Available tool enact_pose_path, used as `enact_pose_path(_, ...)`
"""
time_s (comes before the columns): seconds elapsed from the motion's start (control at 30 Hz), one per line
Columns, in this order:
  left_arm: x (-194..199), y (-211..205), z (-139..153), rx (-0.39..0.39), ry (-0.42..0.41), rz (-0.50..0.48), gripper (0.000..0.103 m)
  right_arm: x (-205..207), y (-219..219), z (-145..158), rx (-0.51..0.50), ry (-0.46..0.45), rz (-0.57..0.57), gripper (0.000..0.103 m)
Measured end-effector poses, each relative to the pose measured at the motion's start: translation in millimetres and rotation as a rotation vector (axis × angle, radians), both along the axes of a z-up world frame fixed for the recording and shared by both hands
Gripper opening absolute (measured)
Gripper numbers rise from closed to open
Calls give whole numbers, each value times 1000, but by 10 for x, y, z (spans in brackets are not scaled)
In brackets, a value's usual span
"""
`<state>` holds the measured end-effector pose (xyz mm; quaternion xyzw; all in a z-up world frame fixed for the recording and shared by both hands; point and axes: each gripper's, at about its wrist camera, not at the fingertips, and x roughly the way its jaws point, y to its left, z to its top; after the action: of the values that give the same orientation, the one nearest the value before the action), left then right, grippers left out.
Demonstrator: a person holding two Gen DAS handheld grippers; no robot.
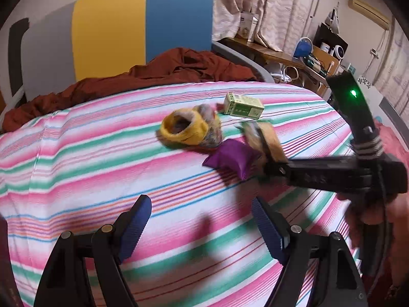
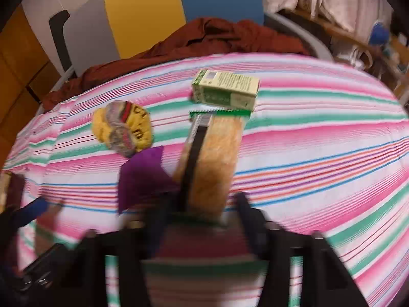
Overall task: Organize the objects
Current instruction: 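Grasp a snack bar with the right tool while the left tool grasps the purple packet, then carry the purple packet and snack bar over the gold tray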
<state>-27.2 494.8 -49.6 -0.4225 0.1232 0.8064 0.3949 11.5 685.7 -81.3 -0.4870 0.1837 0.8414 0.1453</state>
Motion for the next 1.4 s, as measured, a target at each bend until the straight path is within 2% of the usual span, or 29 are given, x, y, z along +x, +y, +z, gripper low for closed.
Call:
enact_pose_path(0.03, -13, 25, 15, -1, -2, -6, 82, 74, 96, 3, -47, -61, -32, 41)
enact_pose_path(0.13, -53, 140, 39, -11, -14, -23, 82, 191, 200, 7, -85, -89, -62, 40)
enact_pose_path(0.2, -66, 264, 19, -27, -24, -46, 82, 341, 346, 30, -70, -126, -108, 41)
enact_pose_path(0.27, -76, 404, -19, -53, -24, -50, 82, 440, 438, 60, -31, -157, -151, 47)
enact_pose_path(0.33, -98, 520, -42, -63, -21, -45, 82, 475, 504, 64, -41, -160, -178, 75)
enact_pose_path(0.37, -109, 589, -54, -70, -13, -41, 82, 479, 536, 68, -45, -154, -202, 79)
enact_pose_path(0.53, -171, 883, -163, -131, 62, -60, 82, 457, 512, 120, -70, -78, -211, 82)
enact_pose_path(0.6, -189, 962, -238, -158, 99, -82, 82, 437, 515, 76, -62, -91, -219, 82)
enact_pose_path(0.7, -263, 983, -374, -148, 49, -96, 77, 436, 560, -23, -39, -109, -252, 79)
enact_pose_path(0.73, -281, 964, -416, -125, 17, -106, 65, 436, 560, -23, -39, -109, -252, 69)
enact_pose_path(0.8, -278, 892, -431, -92, 51, -92, 45, 422, 540, -11, -12, -116, -246, 58)
enact_pose_path(0.87, -244, 845, -445, -83, 86, -109, 37, 413, 543, -4, 3, -125, -241, 53)
enact_pose_path(0.93, -234, 801, -443, -64, 79, -120, 34, 407, 549, 0, -2, -121, -246, 49)
enact_pose_path(1.2, -167, 461, -415, 21, 48, -118, 31, 386, 592, -20, -6, -97, -248, 47)
enact_pose_path(1.4, -30, 101, -336, 64, 81, -110, 31, 345, 504, 37, 7, -65, -224, 46)
